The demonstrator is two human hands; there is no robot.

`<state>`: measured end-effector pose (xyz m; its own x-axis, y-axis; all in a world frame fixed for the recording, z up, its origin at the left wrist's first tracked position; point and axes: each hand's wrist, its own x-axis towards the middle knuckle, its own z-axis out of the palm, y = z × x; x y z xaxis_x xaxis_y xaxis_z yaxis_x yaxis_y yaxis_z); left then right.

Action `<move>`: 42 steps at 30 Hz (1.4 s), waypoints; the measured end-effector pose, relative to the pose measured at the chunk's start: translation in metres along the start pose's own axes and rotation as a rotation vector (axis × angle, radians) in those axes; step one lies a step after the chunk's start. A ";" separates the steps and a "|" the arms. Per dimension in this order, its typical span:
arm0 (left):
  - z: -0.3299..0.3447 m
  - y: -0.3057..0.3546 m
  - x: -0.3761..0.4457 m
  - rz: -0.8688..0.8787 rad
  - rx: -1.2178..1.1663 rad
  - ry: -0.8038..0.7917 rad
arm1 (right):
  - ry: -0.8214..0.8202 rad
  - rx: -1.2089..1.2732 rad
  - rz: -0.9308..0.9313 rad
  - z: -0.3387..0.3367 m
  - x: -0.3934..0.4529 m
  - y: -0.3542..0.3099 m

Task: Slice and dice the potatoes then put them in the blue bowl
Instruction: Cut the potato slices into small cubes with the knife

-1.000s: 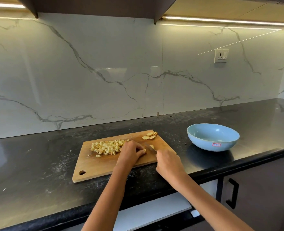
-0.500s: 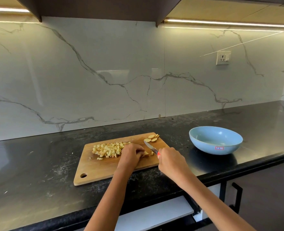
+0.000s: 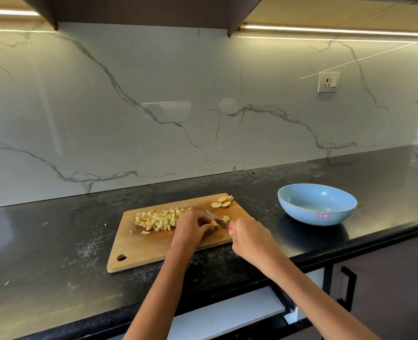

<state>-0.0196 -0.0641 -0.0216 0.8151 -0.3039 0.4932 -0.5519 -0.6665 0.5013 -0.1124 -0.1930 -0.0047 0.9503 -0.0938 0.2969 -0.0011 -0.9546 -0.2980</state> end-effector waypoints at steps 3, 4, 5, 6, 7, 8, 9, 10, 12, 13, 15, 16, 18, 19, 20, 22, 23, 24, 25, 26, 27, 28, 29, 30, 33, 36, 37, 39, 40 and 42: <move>0.001 0.001 0.000 -0.002 0.016 -0.004 | -0.004 -0.012 -0.009 -0.001 -0.001 0.001; 0.001 0.002 0.001 0.001 0.015 -0.005 | -0.008 -0.014 -0.008 -0.001 -0.001 0.001; 0.001 0.001 0.001 0.004 0.010 -0.008 | -0.010 -0.015 -0.009 -0.001 -0.002 0.000; 0.001 0.001 0.002 0.004 0.004 -0.012 | -0.010 -0.016 -0.011 0.000 -0.003 0.000; 0.001 0.002 0.002 0.002 0.001 -0.016 | -0.007 -0.018 -0.013 0.000 -0.003 0.000; 0.001 0.002 0.002 0.000 0.002 -0.019 | -0.003 -0.021 -0.016 0.001 -0.004 0.000; 0.001 0.002 0.002 0.000 0.005 -0.020 | 0.001 -0.025 -0.017 0.001 -0.004 -0.001; 0.001 0.002 0.002 0.000 0.008 -0.021 | 0.007 -0.028 -0.018 0.000 -0.005 -0.002; 0.001 0.001 0.003 -0.002 0.014 -0.025 | 0.012 -0.027 -0.016 0.000 -0.005 -0.003; 0.001 0.001 0.003 -0.003 0.017 -0.027 | 0.015 -0.025 -0.015 0.001 -0.004 -0.003; 0.002 0.001 0.004 -0.004 0.018 -0.033 | 0.017 -0.019 -0.014 0.002 -0.004 -0.004; 0.002 0.000 0.004 -0.005 0.017 -0.033 | 0.017 -0.017 -0.012 0.002 -0.004 -0.004; 0.002 0.001 0.005 -0.008 0.018 -0.031 | 0.011 -0.019 -0.002 0.003 -0.004 -0.004; 0.002 0.001 0.005 -0.008 0.017 -0.030 | 0.005 -0.020 0.003 0.003 -0.004 -0.004; 0.002 0.000 0.006 -0.009 0.016 -0.032 | -0.003 -0.020 0.010 0.004 -0.003 -0.005; 0.002 0.001 0.006 -0.001 0.013 -0.039 | -0.023 -0.021 0.024 0.004 -0.001 -0.008; 0.002 0.001 0.006 0.005 0.010 -0.046 | -0.032 -0.029 0.025 0.004 0.000 -0.010; 0.001 0.001 0.006 0.011 0.007 -0.049 | -0.042 -0.041 0.021 0.004 0.001 -0.013; 0.001 0.001 0.006 0.013 0.009 -0.053 | -0.050 -0.047 0.016 0.005 0.001 -0.014; 0.001 0.001 0.006 0.011 0.016 -0.053 | -0.056 -0.048 0.011 0.006 0.002 -0.016; 0.001 0.002 0.006 0.008 0.024 -0.052 | -0.060 -0.047 0.005 0.006 0.000 -0.016; 0.001 0.002 0.006 0.006 0.027 -0.048 | -0.063 -0.049 0.000 0.006 -0.002 -0.015; 0.002 0.002 0.005 0.004 0.025 -0.044 | -0.066 -0.057 -0.005 0.006 -0.004 -0.013; 0.001 0.002 0.005 0.004 0.025 -0.042 | -0.067 -0.072 -0.010 0.006 -0.007 -0.011; -0.001 0.002 0.004 -0.002 0.020 -0.040 | -0.060 -0.115 -0.017 0.006 -0.015 -0.009; 0.000 0.003 0.004 -0.003 0.009 -0.044 | -0.051 -0.108 0.011 0.005 -0.014 -0.007; -0.001 0.003 0.004 -0.002 0.011 -0.046 | -0.049 -0.102 0.030 0.003 -0.012 -0.005; -0.001 0.002 0.004 0.003 0.010 -0.052 | -0.043 -0.082 0.069 0.001 -0.008 -0.001; -0.001 0.002 0.004 0.009 0.007 -0.056 | -0.028 -0.068 0.080 -0.001 -0.006 0.001; -0.001 0.002 0.005 0.026 0.002 -0.058 | 0.006 -0.038 0.088 -0.004 -0.004 0.003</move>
<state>-0.0172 -0.0664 -0.0180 0.8094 -0.3601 0.4640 -0.5726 -0.6593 0.4872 -0.1171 -0.1964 -0.0031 0.9442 -0.1795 0.2763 -0.0966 -0.9525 -0.2889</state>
